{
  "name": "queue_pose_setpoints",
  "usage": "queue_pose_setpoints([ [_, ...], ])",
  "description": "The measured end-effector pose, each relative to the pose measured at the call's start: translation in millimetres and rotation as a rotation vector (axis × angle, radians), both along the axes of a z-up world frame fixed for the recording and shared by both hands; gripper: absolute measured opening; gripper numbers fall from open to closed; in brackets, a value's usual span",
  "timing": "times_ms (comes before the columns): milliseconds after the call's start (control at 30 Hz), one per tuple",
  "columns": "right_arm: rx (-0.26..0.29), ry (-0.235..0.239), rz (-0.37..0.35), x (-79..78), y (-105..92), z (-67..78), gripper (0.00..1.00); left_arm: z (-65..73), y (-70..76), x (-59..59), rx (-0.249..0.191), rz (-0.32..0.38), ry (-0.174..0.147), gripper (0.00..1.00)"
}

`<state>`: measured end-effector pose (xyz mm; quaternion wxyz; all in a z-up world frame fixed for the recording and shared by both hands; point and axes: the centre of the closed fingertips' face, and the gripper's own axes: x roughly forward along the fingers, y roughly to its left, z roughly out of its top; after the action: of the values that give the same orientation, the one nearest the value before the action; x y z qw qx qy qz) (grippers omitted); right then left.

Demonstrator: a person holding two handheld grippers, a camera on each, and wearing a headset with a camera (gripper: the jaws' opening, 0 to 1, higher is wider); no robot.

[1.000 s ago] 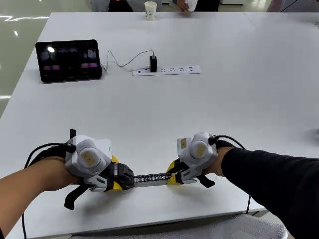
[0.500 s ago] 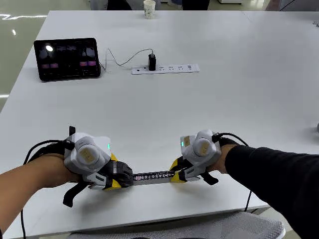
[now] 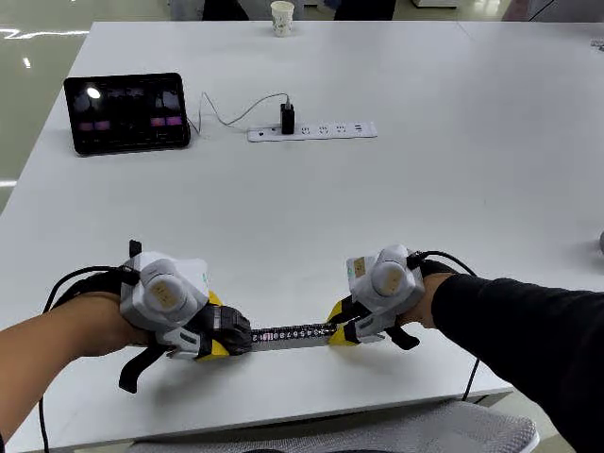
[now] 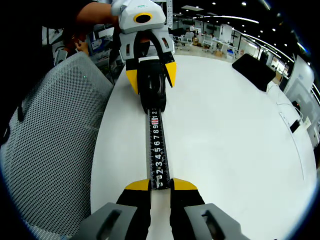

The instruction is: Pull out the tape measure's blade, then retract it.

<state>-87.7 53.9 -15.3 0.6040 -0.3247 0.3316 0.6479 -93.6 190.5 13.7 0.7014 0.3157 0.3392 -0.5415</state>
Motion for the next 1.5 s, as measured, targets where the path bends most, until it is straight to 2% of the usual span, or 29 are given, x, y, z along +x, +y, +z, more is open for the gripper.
queue_pose_setpoints([
  [1500,-0.024,0.007,-0.005,4.1,-30.7,-1.7,0.10,-1.9,2.6,-0.8,0.007,0.002,0.000,0.32],
])
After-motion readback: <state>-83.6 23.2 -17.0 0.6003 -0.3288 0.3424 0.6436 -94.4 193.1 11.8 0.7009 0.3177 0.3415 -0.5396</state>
